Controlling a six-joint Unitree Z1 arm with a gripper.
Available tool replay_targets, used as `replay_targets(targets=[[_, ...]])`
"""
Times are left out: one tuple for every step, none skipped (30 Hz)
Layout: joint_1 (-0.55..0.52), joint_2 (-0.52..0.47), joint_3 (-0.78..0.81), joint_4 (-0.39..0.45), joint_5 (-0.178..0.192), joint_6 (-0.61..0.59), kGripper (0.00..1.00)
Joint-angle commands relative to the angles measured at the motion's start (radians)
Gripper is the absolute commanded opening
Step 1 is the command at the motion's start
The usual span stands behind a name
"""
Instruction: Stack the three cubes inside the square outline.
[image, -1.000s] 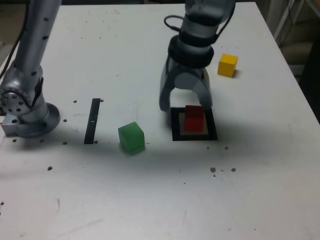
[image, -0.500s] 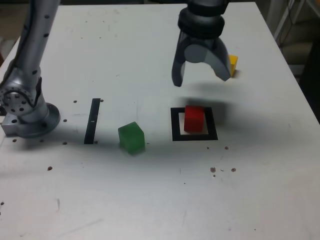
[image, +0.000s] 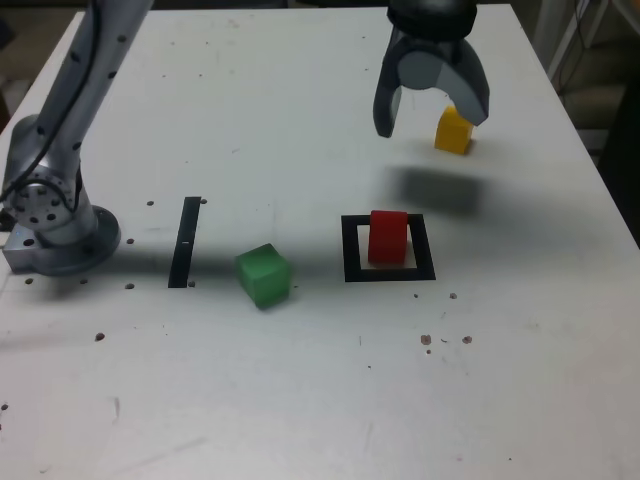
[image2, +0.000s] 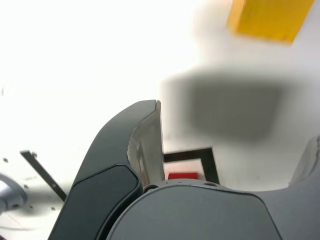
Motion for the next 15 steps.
replay_targets(targets=[[0.014,0.022,-0.033,0.015,0.005,0.021,1.00],[0.021,0.034,-0.055,0.024,0.009,0.034,1.00],[0.027,0.045,-0.078,0.033,0.013,0.046,1.00],[0.033,0.057,-0.100,0.043,0.017,0.058,1.00],[0.038,0.069,-0.123,0.053,0.021,0.069,1.00],[0.043,0.081,-0.145,0.061,0.024,0.079,1.00],[0.048,0.093,-0.165,0.070,0.028,0.087,1.00],[0.054,0.107,-0.190,0.081,0.031,0.097,1.00],[0.058,0.117,-0.207,0.087,0.033,0.104,1.00],[0.062,0.127,-0.223,0.092,0.036,0.110,1.00],[0.065,0.136,-0.239,0.097,0.038,0.116,1.00],[0.068,0.145,-0.255,0.102,0.039,0.121,1.00],[0.071,0.154,-0.271,0.106,0.041,0.127,1.00],[0.073,0.163,-0.287,0.110,0.042,0.132,1.00],[0.074,0.172,-0.301,0.113,0.043,0.138,1.00]])
